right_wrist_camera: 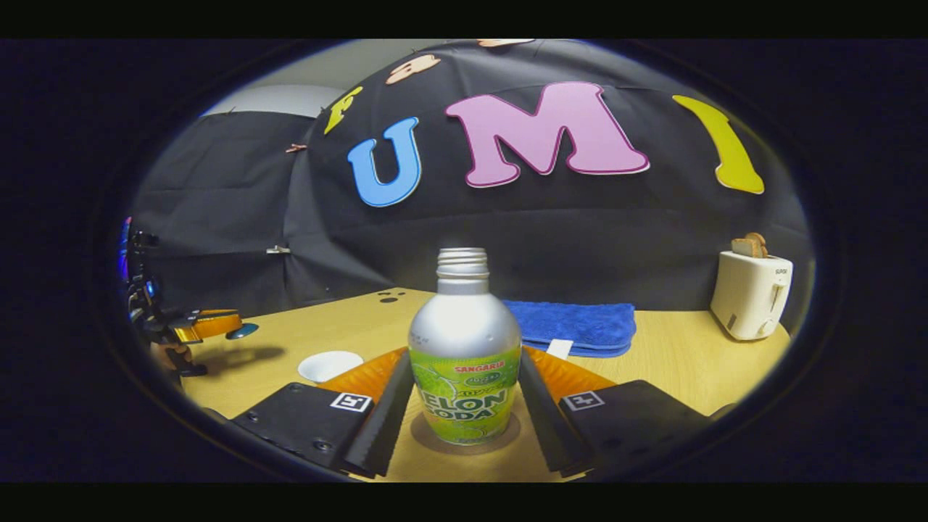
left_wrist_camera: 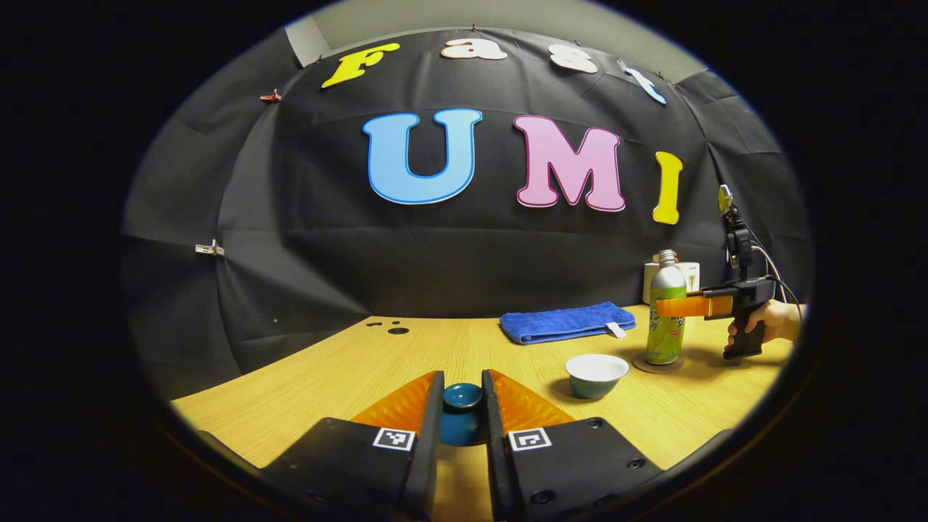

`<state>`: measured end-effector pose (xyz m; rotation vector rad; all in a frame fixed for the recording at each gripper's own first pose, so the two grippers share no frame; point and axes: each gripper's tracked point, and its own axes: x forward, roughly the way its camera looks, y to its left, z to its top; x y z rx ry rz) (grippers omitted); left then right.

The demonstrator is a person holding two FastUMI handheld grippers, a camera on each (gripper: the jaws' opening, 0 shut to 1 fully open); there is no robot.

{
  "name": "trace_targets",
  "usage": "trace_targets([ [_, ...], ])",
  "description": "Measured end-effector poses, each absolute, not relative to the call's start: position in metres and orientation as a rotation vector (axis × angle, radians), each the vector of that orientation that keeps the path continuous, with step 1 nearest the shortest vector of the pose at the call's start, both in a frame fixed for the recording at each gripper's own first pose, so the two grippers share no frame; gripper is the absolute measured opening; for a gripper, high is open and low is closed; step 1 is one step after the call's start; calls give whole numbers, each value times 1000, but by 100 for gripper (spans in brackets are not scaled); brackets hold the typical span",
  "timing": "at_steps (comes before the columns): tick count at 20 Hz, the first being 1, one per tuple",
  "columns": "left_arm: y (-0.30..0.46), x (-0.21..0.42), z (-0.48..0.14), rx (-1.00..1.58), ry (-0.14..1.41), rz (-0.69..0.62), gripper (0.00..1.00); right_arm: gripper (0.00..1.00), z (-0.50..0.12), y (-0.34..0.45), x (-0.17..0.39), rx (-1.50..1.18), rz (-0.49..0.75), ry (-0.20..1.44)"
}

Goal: Open the teacup lid with one hand, grasp the water bottle and pour water into the teacup with the other hand; after pouring, place the water bottle on the coaster and then close the teacup lid.

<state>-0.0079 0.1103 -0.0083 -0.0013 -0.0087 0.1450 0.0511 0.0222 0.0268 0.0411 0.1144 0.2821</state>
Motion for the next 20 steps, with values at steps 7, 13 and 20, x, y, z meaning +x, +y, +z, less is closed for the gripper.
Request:
trace_targets([
  [7, 111, -9, -8, -1, -9, 144, 33, 83, 25, 23, 52, 54, 283, 129],
  [13, 111, -8, -8, -1, -9, 144, 33, 87, 27, 18, 48, 43, 268, 115],
  [20, 110, -8, -7, -2, -10, 142, 36, 93, 25, -6, -8, 30, 232, 88],
])
